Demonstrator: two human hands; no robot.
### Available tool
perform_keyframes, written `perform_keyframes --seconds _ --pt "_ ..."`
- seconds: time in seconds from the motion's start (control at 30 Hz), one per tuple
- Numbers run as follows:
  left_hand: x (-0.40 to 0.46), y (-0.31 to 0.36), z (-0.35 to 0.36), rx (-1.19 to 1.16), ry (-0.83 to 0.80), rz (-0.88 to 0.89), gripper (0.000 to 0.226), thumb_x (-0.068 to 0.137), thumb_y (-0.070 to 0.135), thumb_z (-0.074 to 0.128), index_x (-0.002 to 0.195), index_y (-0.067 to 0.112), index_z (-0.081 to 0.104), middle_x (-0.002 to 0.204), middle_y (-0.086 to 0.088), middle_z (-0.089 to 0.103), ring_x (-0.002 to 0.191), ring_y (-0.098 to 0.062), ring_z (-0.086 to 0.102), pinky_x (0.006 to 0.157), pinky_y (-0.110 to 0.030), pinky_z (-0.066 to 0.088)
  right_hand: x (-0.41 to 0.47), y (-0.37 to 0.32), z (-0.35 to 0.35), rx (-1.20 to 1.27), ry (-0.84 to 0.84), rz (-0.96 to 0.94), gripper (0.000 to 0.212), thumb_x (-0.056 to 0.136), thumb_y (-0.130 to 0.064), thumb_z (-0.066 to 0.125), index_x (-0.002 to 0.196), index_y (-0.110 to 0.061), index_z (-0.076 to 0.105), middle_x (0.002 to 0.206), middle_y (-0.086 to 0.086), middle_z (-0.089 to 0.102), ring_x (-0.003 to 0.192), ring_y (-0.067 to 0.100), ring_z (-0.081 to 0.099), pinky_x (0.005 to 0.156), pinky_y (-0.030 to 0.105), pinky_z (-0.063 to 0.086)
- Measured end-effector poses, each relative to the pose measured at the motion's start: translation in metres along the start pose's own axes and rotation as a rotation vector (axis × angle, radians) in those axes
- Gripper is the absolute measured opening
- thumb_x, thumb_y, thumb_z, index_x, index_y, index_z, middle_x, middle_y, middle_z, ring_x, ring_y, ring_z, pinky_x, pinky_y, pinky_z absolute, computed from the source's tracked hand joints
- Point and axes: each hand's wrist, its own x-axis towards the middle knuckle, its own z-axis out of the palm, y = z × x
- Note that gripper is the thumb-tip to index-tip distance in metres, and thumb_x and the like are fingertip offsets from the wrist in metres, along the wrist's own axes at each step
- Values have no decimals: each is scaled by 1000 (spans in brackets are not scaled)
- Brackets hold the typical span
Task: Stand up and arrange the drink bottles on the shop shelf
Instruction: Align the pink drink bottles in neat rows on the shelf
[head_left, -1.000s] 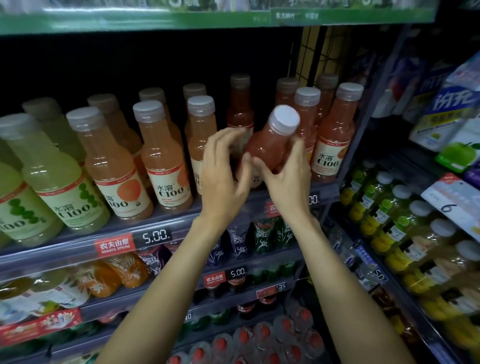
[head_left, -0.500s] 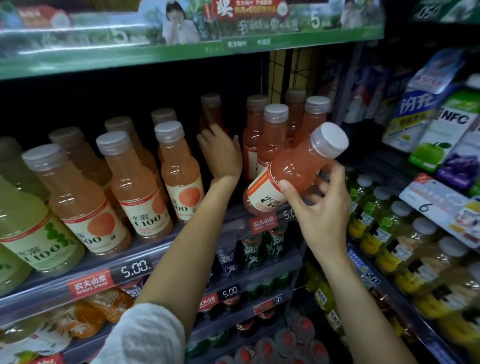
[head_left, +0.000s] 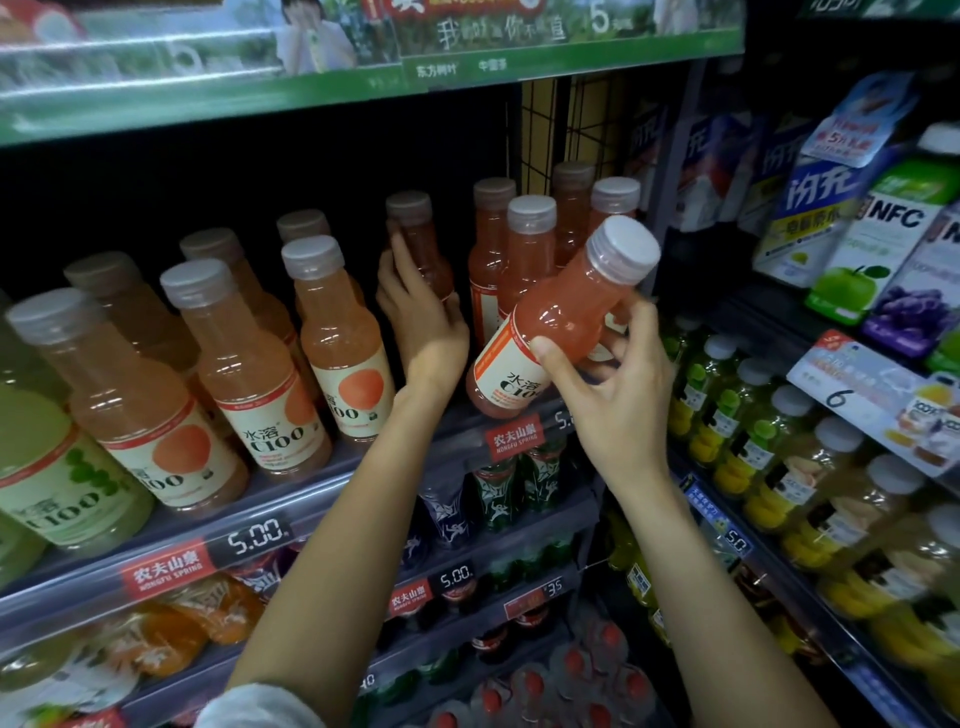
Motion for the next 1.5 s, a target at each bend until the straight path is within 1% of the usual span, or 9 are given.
perform_keyframes --seconds 0.17,0.3,0.43,0.6,0.8,1.0,1.17,1.27,1.5 --pt "-6 1 -9 -77 13 32 82 86 -2 57 152 8 10 154 -20 19 142 -35 20 114 -34 16 4 -4 5 -32 -14 -17 63 76 -54 70 123 -24 41 122 0 59 113 18 59 86 45 53" --pt "-16 5 -21 -260 13 10 63 98 17 50 152 14 18 158 -13 15 146 -22 14 111 -17 9 10 -11 13 -59 -47 -44 65 77 -51 70 123 -14 44 118 1 60 109 16 60 85 43 54" --pt "-21 8 -28 -482 -31 -152 54 101 38 34 152 24 20 159 -3 18 146 -16 15 120 -38 14 21 -22 32 -193 -99 -103 67 75 -45 73 124 -8 46 119 4 60 108 17 59 91 23 46" --pt "-19 4 -26 -596 -27 -222 67 91 60 25 150 29 25 157 3 25 144 -11 23 118 -40 21 29 -34 61 -430 -181 -161 63 77 -40 73 122 -7 45 117 8 60 105 25 60 80 33 48" --pt "-22 1 -27 -633 -24 -196 65 92 56 24 150 25 27 155 2 29 142 -9 27 118 -38 23 33 -26 76 -471 -268 -119 57 79 -37 72 127 -13 50 114 7 65 104 25 62 79 31 47" --pt "-27 -1 -28 -671 -54 -202 65 92 60 25 149 31 26 156 4 27 142 -10 26 118 -40 24 41 -23 64 -280 -422 -32 67 83 -30 71 140 -10 42 132 8 57 120 18 54 99 29 45" --pt "-27 -2 -25 -629 -54 -243 70 88 65 26 151 35 19 158 -1 25 144 -16 26 117 -43 24 41 -25 61 -333 -461 -61 61 86 -29 68 139 -17 40 128 4 59 116 14 55 89 16 41" --pt "-30 -3 -23 -637 -59 -269 77 83 71 27 150 35 19 154 -2 33 140 -18 34 114 -43 30 39 -23 63 -281 -488 -26 61 85 -25 68 139 -18 39 122 3 61 111 13 58 89 20 44" --pt "-31 -1 -22 -644 -59 -267 67 91 56 26 151 26 23 154 -2 32 139 -16 34 115 -37 29 40 -22 61 -307 -489 -33 63 87 -28 66 141 -21 35 128 3 58 115 15 56 87 19 40"
